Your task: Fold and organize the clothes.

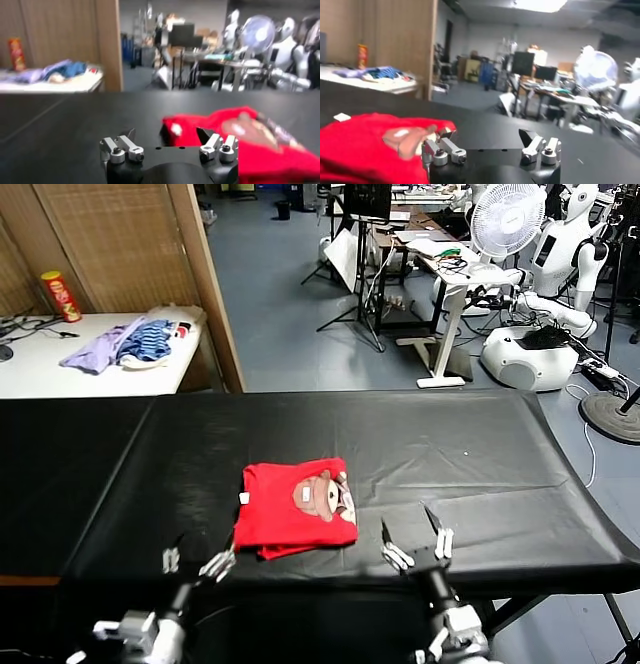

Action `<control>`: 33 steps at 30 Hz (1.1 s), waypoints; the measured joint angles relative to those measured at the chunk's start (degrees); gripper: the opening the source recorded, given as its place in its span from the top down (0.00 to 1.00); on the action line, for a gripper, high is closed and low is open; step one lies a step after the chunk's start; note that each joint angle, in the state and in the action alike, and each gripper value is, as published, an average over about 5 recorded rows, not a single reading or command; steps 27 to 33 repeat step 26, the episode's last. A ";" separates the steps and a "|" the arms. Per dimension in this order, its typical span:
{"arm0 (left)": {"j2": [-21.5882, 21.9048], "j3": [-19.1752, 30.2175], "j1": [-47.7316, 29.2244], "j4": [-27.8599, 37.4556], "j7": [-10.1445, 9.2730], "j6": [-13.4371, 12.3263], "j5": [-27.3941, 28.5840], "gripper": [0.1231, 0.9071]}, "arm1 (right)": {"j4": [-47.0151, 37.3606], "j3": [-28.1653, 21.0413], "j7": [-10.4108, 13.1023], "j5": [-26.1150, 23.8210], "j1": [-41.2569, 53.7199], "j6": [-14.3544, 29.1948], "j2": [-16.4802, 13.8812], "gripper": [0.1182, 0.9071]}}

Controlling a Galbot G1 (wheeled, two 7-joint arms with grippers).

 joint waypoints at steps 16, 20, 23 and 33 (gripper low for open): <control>1.51 -7.68 19.31 -9.60 -3.16 3.01 -5.10 0.14 | 11.60 2.72 8.25 5.50 -17.22 -10.75 0.02 0.14; 1.73 -8.01 20.29 -10.67 -3.12 4.11 -5.04 0.14 | 12.35 2.89 8.25 5.83 -18.34 -11.19 -0.01 0.14; 1.86 -8.09 20.55 -11.11 -3.06 4.54 -5.01 0.14 | 12.63 2.97 8.25 5.96 -18.78 -11.36 -0.02 0.14; 1.94 -8.12 20.61 -11.26 -3.06 4.64 -4.99 0.14 | 12.75 3.00 8.25 6.02 -18.96 -11.43 -0.03 0.14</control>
